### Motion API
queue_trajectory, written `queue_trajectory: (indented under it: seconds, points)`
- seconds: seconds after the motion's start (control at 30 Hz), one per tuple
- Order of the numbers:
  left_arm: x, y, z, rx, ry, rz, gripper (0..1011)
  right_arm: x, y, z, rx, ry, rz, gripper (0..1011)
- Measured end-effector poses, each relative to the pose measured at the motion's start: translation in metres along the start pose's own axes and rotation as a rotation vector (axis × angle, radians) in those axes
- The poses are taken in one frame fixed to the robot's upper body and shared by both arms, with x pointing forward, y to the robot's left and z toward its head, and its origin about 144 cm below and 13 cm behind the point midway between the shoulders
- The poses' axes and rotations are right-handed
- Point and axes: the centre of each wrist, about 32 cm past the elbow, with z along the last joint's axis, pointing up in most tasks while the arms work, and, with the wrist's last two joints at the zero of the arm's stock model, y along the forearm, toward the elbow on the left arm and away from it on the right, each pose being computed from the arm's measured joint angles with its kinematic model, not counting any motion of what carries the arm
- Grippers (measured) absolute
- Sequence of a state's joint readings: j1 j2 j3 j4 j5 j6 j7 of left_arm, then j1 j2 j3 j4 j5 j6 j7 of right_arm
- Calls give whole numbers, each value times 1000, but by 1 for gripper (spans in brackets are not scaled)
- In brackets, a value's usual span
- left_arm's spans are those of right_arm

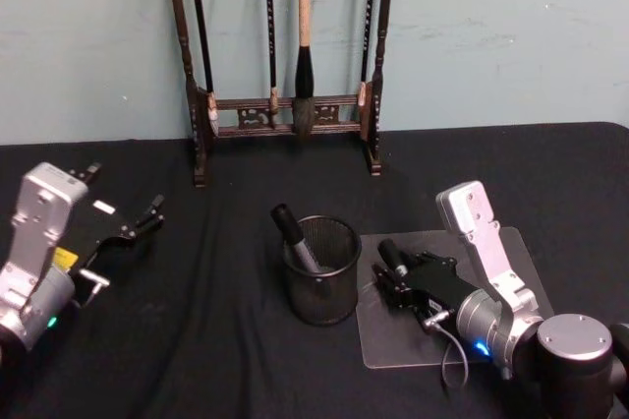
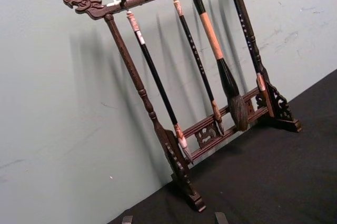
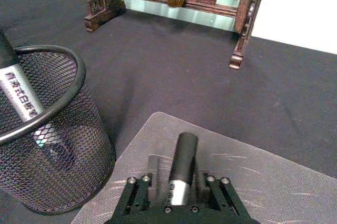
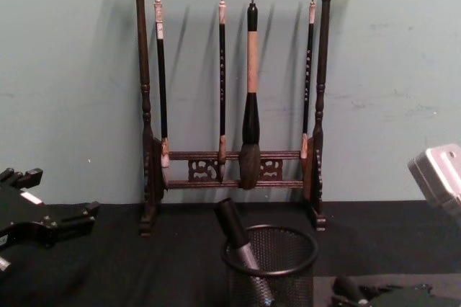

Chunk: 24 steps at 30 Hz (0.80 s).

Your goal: Pick up the water-based marker from the table and place it into the pen holder.

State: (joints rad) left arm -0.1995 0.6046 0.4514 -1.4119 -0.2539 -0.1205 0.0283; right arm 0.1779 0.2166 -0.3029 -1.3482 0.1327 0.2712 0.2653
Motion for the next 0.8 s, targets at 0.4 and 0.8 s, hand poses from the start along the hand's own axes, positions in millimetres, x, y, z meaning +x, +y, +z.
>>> queue_trajectory:
  seconds: [0.4,0.8]
  points:
    - [0,0,0,0,0,0,1009,0,0,0,0,0,0,247]
    - [0,0,0,0,0,0,1009,1,-2,0,34,10,7,247]
